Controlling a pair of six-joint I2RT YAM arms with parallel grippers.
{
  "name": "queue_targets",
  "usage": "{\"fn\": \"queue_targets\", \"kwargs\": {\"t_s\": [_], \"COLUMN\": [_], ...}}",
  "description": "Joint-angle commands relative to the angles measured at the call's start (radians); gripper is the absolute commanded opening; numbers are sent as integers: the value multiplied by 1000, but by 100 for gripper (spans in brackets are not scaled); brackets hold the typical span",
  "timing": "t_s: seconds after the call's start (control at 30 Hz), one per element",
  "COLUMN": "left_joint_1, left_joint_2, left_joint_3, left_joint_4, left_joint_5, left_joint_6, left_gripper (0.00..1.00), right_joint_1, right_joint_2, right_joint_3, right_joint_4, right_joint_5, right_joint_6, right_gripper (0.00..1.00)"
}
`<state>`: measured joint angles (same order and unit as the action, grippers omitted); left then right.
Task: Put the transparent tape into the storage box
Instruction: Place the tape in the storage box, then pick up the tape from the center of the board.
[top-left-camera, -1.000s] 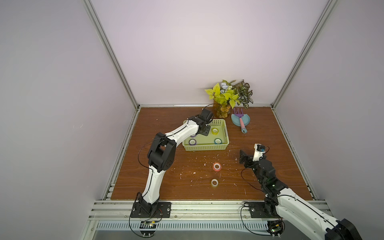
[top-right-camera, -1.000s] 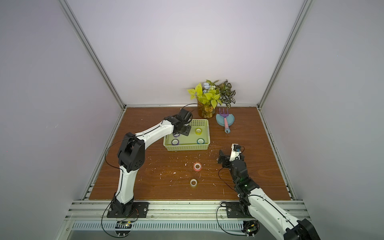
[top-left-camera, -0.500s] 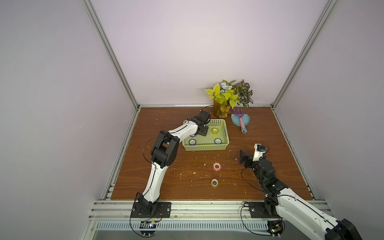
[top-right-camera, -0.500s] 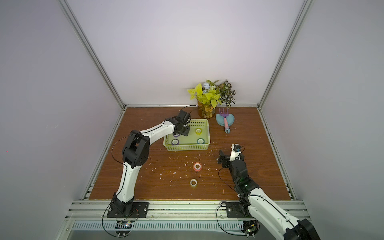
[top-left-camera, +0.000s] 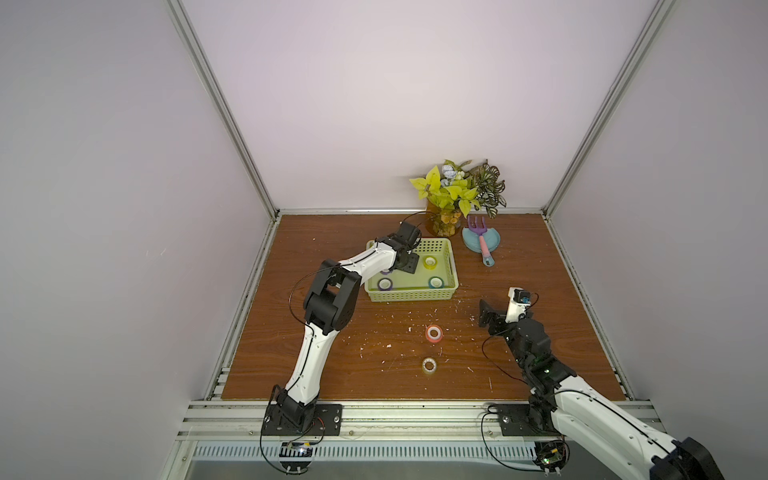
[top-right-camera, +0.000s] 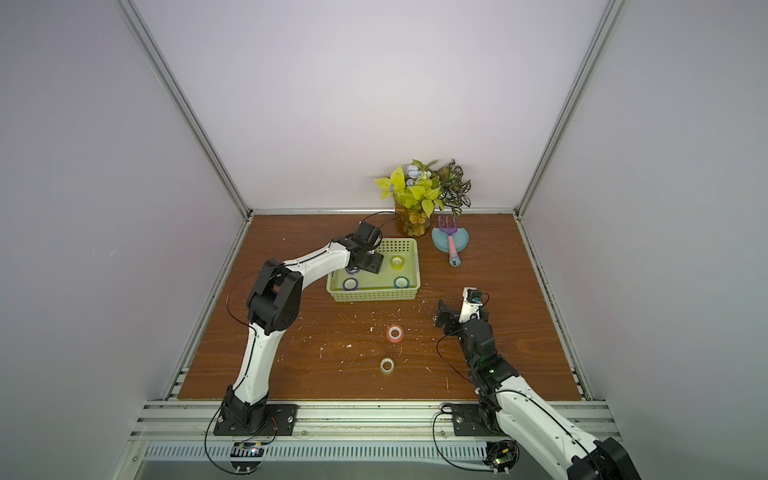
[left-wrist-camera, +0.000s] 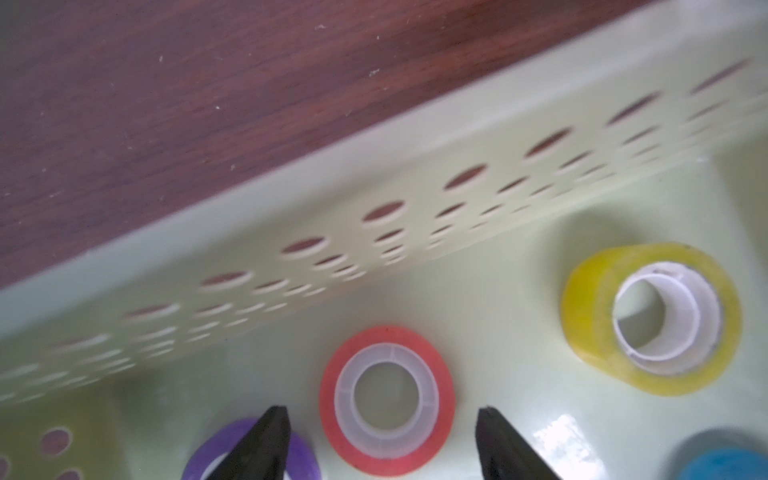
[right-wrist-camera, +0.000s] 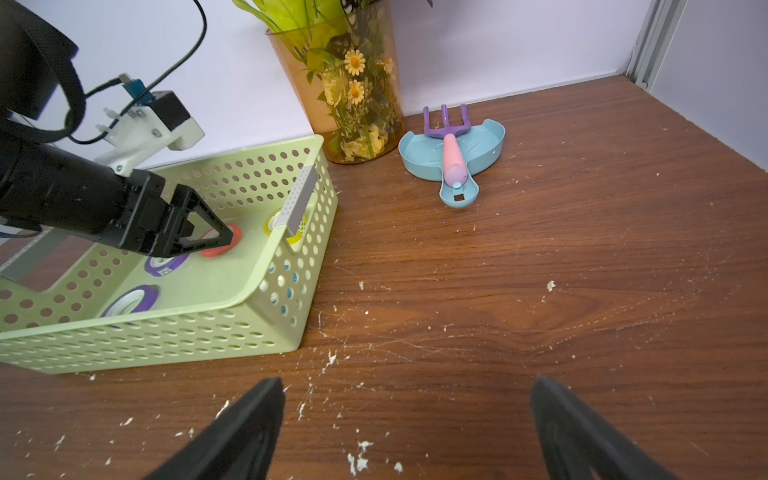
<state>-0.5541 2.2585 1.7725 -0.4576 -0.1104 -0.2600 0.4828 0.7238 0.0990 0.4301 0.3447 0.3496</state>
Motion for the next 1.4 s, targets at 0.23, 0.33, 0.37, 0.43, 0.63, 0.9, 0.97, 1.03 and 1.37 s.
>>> {"fn": "queue_targets", "kwargs": {"t_s": [0.23,0.33,0.37,0.43,0.63,0.9,0.97,1.03,1.37], "left_joint_1": [13,15,15,18,86,164,165,164,165], "left_joint_2": [-221,-356,-403,-516,-860,-1269,-1325,-1378,-1583], "left_joint_3": [-9,-118,-158,-279,-707,-1108,-1161,-1212,-1451], "left_joint_4": [23,90,118,196,378,483,470,462,539], "left_joint_5": [20,17,17,14,36,-7,-31,-60,-92], "left_joint_6": [-30,-45,-52,-70,-156,-146,-133,-132,-130], "left_gripper": [79,87,91,98,100,100,100,100,100], "right_joint_1": [2,3,2,2,4,38,70,119,331], "right_joint_2": [48,77,86,100,145,250,282,316,518], "right_joint_3": [62,105,120,152,256,379,412,445,595], "right_joint_4": [-35,-80,-97,-133,-266,-413,-452,-487,-626], "right_joint_5": [-22,-63,-77,-110,-258,-433,-443,-439,-323], "right_joint_6": [2,2,3,4,12,52,62,69,100], "right_gripper": [99,99,99,99,99,98,97,97,99]}}
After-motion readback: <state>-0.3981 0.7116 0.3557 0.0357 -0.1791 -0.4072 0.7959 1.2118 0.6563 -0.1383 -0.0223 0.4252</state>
